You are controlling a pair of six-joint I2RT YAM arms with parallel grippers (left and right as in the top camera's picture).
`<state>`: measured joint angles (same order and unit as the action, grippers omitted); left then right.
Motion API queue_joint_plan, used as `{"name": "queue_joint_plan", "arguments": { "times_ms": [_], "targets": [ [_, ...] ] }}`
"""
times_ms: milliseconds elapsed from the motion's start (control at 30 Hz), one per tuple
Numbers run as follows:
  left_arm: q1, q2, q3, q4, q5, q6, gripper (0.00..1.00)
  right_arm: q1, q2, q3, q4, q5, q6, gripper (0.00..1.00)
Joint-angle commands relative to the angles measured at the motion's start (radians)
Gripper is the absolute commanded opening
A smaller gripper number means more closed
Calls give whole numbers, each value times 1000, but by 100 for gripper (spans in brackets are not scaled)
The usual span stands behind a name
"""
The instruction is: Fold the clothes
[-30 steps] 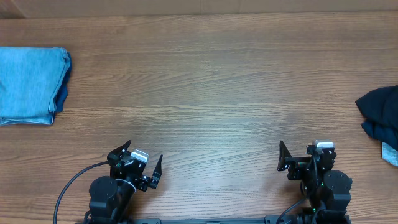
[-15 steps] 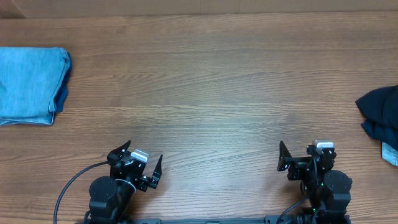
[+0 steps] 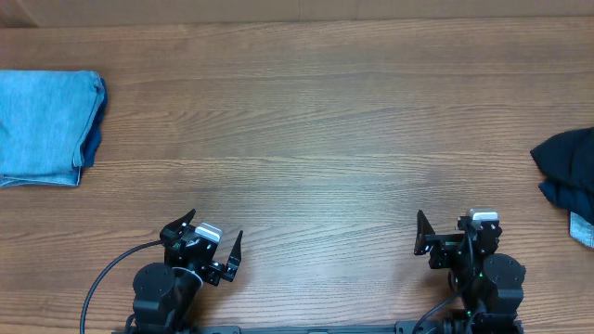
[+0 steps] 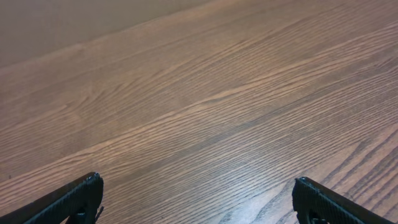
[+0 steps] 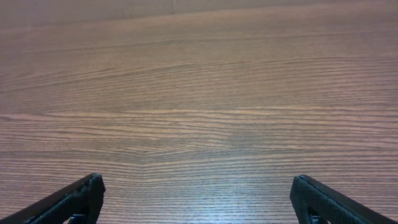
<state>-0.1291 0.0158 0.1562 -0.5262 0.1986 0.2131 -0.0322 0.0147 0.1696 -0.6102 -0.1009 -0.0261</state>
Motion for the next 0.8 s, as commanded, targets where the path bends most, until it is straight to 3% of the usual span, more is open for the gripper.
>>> {"name": "queue_joint_plan", "arguments": {
  "times_ms": [0, 367, 667, 767],
  "targets": [
    [5, -11, -11, 3, 8, -11, 100, -2, -12, -13, 3, -8, -1, 100],
    [5, -11, -11, 3, 8, -11, 100, -2, -12, -13, 52, -5, -1, 100],
    [5, -11, -11, 3, 8, -11, 100, -2, -12, -13, 169, -557, 0, 100],
    [5, -11, -11, 3, 8, -11, 100, -2, -12, -13, 169, -564, 56, 100]
  ]
}}
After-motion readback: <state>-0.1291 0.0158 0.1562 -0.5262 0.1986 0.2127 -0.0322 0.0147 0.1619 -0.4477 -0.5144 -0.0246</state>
